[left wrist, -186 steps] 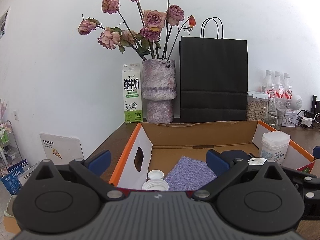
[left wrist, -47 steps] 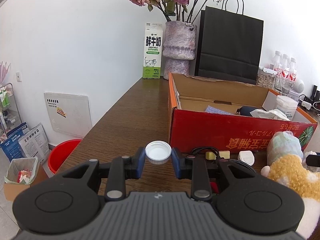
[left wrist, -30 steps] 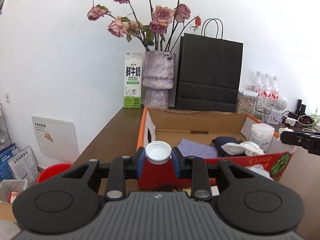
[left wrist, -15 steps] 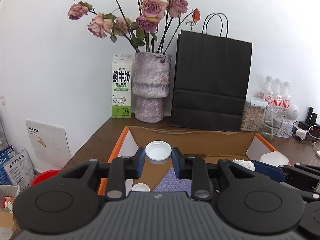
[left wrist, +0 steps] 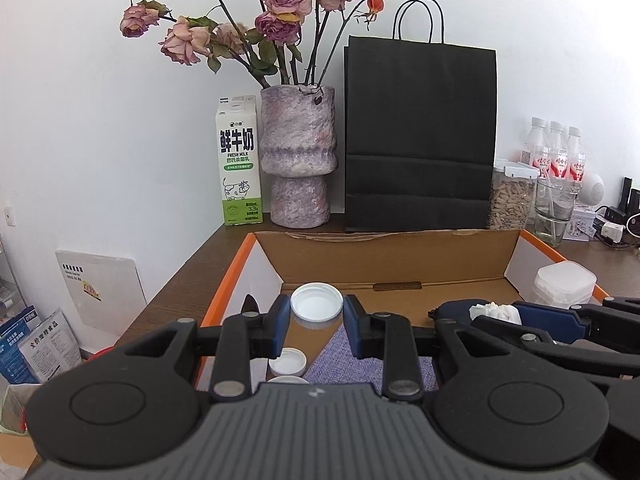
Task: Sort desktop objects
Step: 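Open both grippers to drop the cap and tissue into the box, then withdraw both grippers from the box toward the remaining table items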
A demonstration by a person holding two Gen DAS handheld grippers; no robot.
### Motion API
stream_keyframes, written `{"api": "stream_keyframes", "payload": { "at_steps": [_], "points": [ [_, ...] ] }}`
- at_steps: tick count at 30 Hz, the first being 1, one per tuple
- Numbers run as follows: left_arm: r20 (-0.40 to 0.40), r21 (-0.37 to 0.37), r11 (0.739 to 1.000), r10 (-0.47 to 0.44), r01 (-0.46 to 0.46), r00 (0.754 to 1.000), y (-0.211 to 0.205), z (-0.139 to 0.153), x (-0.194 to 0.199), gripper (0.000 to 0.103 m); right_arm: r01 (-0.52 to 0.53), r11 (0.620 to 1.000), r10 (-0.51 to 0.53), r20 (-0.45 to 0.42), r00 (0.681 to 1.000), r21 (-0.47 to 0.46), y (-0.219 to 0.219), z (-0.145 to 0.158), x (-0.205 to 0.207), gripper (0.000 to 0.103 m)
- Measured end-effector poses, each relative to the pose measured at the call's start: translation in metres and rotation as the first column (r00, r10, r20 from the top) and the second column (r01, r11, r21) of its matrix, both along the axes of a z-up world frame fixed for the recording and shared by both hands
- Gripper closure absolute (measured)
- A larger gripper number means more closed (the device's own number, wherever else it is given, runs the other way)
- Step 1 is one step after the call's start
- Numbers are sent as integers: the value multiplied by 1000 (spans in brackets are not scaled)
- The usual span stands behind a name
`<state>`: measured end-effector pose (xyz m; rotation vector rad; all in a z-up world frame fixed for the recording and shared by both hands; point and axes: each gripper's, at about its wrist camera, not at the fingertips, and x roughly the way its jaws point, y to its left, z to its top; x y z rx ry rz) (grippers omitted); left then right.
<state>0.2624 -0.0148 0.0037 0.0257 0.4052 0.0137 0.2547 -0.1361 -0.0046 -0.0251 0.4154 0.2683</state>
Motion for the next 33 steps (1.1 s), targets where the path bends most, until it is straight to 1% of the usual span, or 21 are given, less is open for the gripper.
{"api": "stream_keyframes", "payload": {
  "at_steps": [1, 2, 3, 4, 5, 6, 7, 8, 9, 10, 11, 12, 18, 26, 33],
  "points": [
    [1, -1, 1000, 2, -2, 1000, 0, 0, 0, 63, 5, 1000, -5, 1, 1000, -1, -1, 0, -1, 74],
    [7, -5, 1000, 5, -5, 1000, 1, 0, -2, 37, 7, 1000, -7, 3, 1000, 1, -2, 1, -2, 65],
    [23, -4, 1000, 26, -26, 999, 2, 1, -5, 21, 9, 1000, -9, 4, 1000, 5, -3, 1, -4, 61],
    [45, 5, 999, 45, -45, 998, 3, 2, -7, 15, 23, 1000, -23, 10, 1000, 9, -5, 2, -5, 59],
    [63, 7, 998, 56, -56, 996, 4, 4, -9, 7, 26, 1000, -26, 13, 1000, 18, -8, 3, -7, 52],
    [81, -5, 998, 64, -64, 995, 7, 6, -12, 0, 30, 999, -30, 17, 999, 29, -11, 5, -8, 39],
    [102, -26, 998, 65, -63, 993, 9, 8, -15, 0, 38, 998, -39, 24, 999, 42, -15, 6, -10, 31],
    [111, -41, 997, 64, -60, 992, 11, 10, -18, 0, 46, 998, -48, 33, 998, 49, -17, 7, -12, 15],
    [118, -52, 997, 62, -56, 991, 13, 12, -20, 0, 52, 997, -54, 45, 998, 50, -18, 8, -14, 10],
    [123, -56, 997, 61, -54, 991, 13, 13, -21, 0, 56, 997, -59, 59, 997, 49, -19, 10, -17, 9],
    [127, -60, 997, 64, -57, 990, 13, 13, -22, 0, 59, 997, -63, 66, 996, 50, -20, 11, -18, 4],
    [130, -65, 996, 69, -61, 989, 14, 13, -23, 0, 63, 997, -67, 72, 995, 48, -20, 11, -20, 0],
    [115, -56, 996, 69, -62, 991, 13, 10, -23, 0, 74, 996, -79, 87, 993, 58, -23, 13, -26, 0],
    [124, -41, 998, 54, -50, 991, 11, 6, -28, 0, 96, 994, -99, 72, 992, 46, -27, 13, -32, 0],
    [129, -27, 998, 63, -60, 990, 10, 2, -34, 0, 89, 995, -91, 80, 993, 35, -31, 11, -42, 0]
  ]
}}
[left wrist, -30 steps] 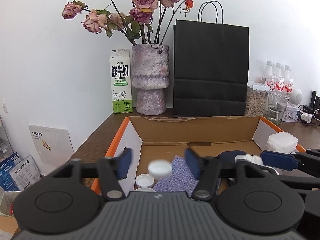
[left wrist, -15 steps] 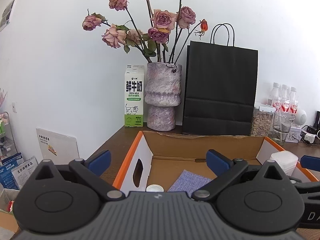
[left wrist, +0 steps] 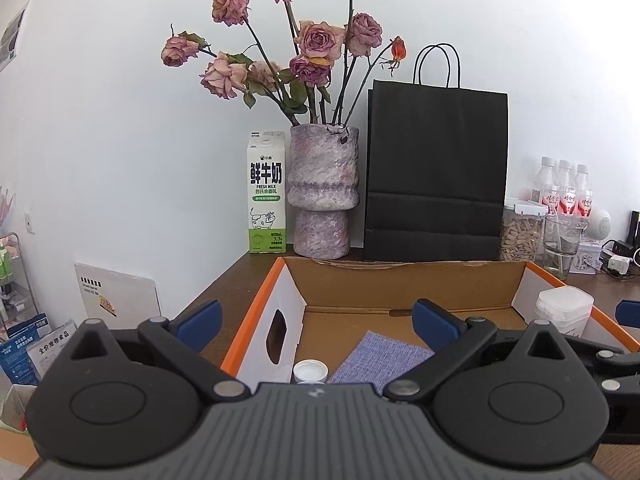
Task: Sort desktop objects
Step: 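Withdraw both grippers from the box toward the remaining table items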
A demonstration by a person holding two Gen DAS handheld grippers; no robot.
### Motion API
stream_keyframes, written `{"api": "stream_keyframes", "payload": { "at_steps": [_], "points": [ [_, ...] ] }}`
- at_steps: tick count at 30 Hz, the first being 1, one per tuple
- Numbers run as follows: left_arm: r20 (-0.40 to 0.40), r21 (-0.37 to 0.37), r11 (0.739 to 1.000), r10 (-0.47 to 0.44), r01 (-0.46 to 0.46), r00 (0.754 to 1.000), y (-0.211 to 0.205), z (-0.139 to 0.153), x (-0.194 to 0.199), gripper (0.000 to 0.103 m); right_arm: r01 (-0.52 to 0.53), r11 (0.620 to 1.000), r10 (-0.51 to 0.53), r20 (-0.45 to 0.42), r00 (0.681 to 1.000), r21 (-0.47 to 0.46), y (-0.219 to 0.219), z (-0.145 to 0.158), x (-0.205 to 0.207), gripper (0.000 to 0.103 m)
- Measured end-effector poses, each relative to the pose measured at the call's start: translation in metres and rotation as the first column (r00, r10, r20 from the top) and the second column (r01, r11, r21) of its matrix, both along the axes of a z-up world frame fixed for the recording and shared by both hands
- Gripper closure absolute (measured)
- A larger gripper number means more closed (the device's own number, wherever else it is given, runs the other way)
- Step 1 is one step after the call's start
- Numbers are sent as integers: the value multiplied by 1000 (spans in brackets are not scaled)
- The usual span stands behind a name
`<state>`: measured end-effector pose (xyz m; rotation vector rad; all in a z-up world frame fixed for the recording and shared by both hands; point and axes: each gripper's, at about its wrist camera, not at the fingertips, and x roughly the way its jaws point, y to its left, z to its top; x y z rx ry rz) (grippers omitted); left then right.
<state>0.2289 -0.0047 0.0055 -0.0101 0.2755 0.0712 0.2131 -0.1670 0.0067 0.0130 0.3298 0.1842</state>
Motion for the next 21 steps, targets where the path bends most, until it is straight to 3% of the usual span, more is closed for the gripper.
{"api": "stream_keyframes", "payload": {
  "at_steps": [21],
  "points": [
    [-30, 15, 997, 77, -77, 997, 36, -13, -35, 0, -6, 996, 3, -33, 999, -86, -15, -25, -35, 0]
  ]
}}
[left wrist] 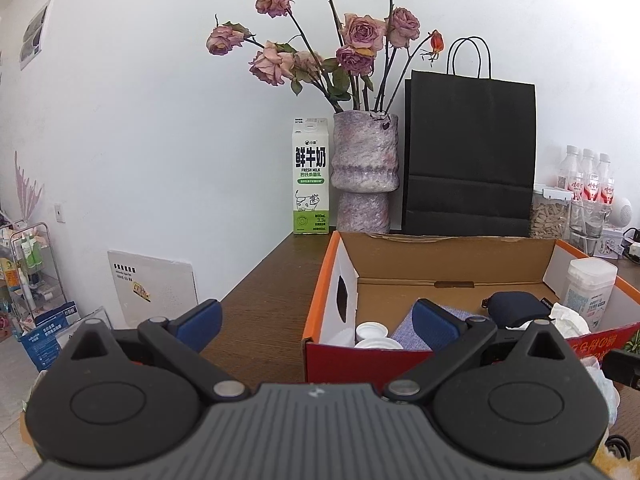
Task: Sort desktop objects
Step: 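Withdraw both grippers from the box toward the remaining table items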
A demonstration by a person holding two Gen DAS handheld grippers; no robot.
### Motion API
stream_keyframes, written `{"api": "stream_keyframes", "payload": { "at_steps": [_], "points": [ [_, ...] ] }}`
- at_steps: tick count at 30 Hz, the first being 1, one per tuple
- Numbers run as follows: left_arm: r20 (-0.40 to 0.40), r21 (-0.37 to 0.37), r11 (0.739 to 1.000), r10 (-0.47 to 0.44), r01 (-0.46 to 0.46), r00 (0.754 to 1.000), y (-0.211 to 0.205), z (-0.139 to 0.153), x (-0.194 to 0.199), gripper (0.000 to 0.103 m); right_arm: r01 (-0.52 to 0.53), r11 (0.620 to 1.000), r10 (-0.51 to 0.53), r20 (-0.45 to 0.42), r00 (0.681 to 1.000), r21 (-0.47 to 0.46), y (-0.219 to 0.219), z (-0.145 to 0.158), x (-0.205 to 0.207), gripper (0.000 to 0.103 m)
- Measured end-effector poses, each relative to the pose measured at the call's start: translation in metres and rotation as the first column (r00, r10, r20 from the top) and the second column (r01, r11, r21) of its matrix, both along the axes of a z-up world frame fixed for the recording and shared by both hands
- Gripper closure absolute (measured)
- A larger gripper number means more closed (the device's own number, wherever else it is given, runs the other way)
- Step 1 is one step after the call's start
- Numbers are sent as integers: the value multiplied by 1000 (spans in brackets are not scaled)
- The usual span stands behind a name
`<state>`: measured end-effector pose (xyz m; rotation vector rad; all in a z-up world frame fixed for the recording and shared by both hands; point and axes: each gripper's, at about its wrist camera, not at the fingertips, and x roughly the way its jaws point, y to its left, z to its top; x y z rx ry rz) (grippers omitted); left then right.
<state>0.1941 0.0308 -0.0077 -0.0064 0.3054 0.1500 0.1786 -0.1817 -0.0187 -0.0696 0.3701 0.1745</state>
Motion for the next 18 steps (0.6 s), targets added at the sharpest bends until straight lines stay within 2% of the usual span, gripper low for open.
{"api": "stream_keyframes", "payload": {
  "at_steps": [4, 12, 18],
  "points": [
    [-17, -7, 1000, 5, -5, 1000, 6, -4, -7, 0, 2, 1000, -2, -6, 1000, -6, -4, -5, -8, 0],
    [-29, 44, 999, 4, -3, 1000, 6, -12, -24, 0, 11, 1000, -11, -18, 1000, -21, -7, -11, -23, 0],
    [-33, 71, 997, 8, -5, 999, 5, -17, -37, 0, 26, 1000, -25, -18, 1000, 17, -17, -11, -35, 0]
  ]
}}
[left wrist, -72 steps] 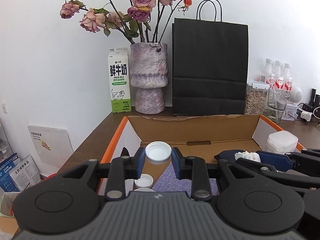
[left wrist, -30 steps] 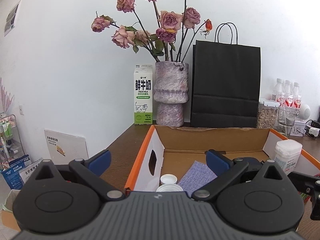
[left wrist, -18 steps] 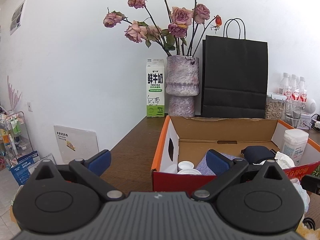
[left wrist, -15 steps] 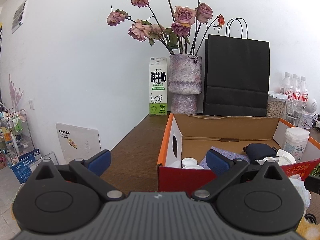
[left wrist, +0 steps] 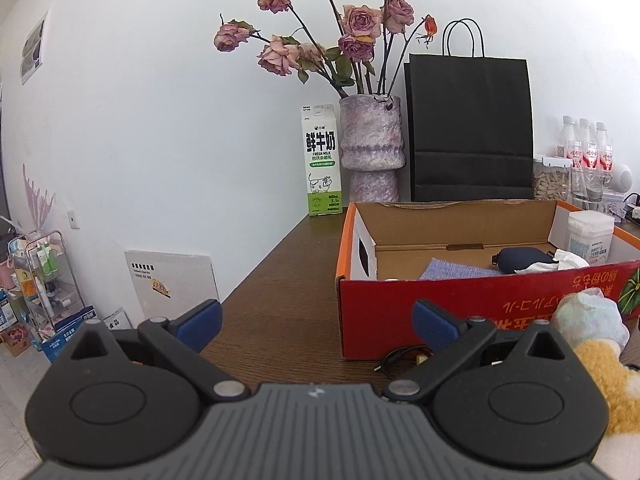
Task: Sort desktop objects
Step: 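Withdraw both grippers from the box toward the remaining table items, then grasp the translucent iridescent plastic bag with the right gripper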
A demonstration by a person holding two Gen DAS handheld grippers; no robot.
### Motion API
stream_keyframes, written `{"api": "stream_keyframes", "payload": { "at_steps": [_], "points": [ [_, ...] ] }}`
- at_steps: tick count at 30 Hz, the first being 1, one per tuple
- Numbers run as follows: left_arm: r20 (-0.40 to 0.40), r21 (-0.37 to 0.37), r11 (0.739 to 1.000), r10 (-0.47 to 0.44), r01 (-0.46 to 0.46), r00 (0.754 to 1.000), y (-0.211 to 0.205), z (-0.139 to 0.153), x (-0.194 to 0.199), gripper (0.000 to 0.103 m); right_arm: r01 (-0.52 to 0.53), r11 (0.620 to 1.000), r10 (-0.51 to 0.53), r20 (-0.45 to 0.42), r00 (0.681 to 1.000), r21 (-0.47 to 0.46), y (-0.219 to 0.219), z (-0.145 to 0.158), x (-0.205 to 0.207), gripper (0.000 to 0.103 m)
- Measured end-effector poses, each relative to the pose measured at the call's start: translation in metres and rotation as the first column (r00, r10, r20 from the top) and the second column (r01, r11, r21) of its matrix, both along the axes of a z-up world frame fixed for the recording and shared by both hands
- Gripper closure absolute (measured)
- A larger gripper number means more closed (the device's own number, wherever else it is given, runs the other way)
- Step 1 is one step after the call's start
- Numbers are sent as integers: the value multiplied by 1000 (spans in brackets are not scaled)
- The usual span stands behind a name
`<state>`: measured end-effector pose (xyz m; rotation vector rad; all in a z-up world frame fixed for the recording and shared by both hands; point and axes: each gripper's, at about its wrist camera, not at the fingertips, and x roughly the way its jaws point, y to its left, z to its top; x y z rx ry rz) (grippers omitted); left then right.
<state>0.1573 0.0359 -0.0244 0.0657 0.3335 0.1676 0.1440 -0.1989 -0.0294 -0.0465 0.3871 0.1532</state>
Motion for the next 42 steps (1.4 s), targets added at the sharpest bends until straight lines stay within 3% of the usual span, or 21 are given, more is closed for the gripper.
{"api": "stream_keyframes", "payload": {
  "at_steps": [13, 21, 31, 34, 35, 36, 42],
  "points": [
    [-7, -35, 999, -13, 13, 1000, 4, -1, -8, 0, -5, 1000, 5, 4, 1000, -28, 4, 0, -6, 0],
    [-10, -45, 999, -18, 18, 1000, 5, -1, -7, 0, -59, 998, 59, 0, 998, 8, 17, 8, 2, 1],
    [-18, -60, 998, -23, 22, 1000, 7, -1, -5, 0, -57, 991, 76, -158, 984, 120, 33, 6, 46, 16],
    [-18, -63, 998, -23, 22, 1000, 8, -1, -5, 0, -73, 990, 94, -187, 978, 120, 36, 1, 50, 38],
    [-18, -64, 998, -24, 23, 1000, 8, -1, -6, 0, -85, 988, 109, -190, 976, 130, 36, -1, 49, 57],
    [-18, -63, 998, -25, 24, 1000, 7, -1, -6, 0, -100, 985, 126, -192, 973, 140, 36, -1, 49, 67],
    [-18, -63, 998, -23, 22, 1000, 7, -1, -6, 0, -127, 987, 138, -115, 984, 95, 39, 0, 30, 73]
  ]
}}
